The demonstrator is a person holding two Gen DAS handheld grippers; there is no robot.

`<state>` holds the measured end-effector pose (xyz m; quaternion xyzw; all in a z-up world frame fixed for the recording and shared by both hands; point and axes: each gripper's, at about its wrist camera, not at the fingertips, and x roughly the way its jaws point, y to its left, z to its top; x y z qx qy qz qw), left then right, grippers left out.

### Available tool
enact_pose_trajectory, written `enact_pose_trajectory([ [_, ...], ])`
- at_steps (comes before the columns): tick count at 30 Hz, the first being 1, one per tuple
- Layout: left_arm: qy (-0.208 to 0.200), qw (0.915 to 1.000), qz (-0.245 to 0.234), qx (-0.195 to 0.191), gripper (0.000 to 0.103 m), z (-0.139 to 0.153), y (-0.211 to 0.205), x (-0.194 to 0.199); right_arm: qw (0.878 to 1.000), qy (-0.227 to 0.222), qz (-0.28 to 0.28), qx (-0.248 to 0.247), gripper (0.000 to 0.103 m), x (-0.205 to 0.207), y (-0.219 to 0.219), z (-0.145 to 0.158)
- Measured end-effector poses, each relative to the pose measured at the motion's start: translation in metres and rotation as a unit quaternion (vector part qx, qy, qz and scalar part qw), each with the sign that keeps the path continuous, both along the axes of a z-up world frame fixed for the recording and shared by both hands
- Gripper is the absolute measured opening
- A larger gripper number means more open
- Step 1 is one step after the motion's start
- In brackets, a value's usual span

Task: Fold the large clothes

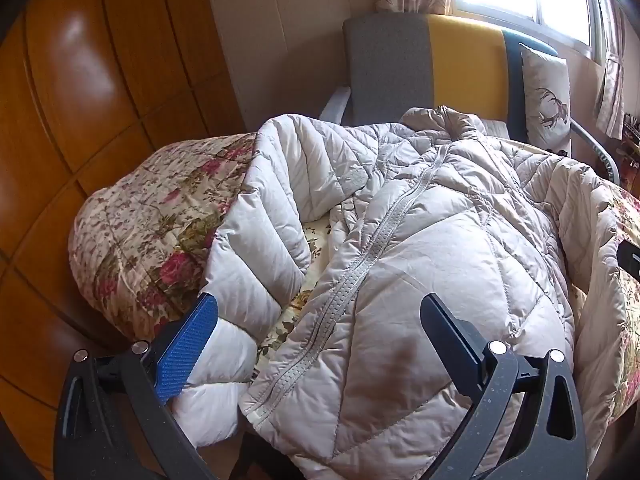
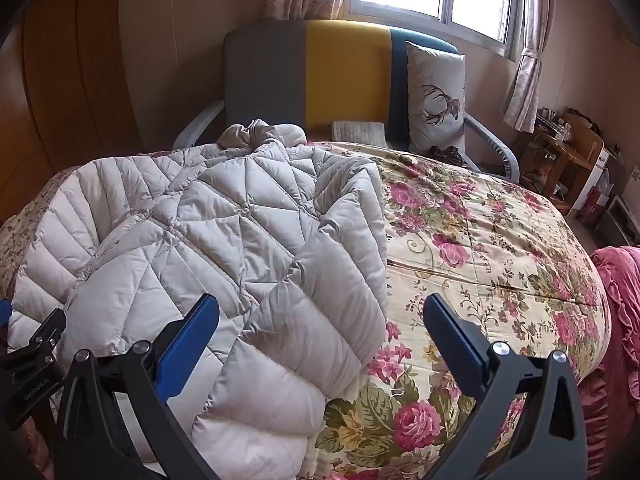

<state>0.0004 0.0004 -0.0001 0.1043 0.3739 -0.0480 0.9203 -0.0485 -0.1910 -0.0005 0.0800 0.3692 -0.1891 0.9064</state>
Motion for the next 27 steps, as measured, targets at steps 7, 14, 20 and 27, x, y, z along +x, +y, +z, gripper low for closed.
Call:
enact_pose_trajectory([
  [7, -0.001, 1.0, 0.0, 0.0, 0.1, 0.0003, 0.0002, -0.0001, 1.0, -0.001, 0.0, 0.004, 0.101, -0.0018, -0.0025, 0.0015],
  [14, 0.001, 1.0, -0.002, -0.001, 0.1, -0.0005, -0.0007, -0.0001, 1.0, 0.0, -0.001, 0.006, 0.101, -0.002, -0.0032, 0.0018],
  [20, 0.002, 1.0, -0.003, 0.0, 0.1, -0.0004, -0.0034, 0.0014, 1.0, -0.001, 0.001, 0.005, 0.101, 0.0005, -0.0014, 0.0026],
  [27, 0.001, 1.0, -0.002, -0.001, 0.1, -0.0019, -0.0032, -0.0019, 1.0, 0.001, 0.001, 0.006, 0.101, 0.0009, 0.0009, 0.0015],
])
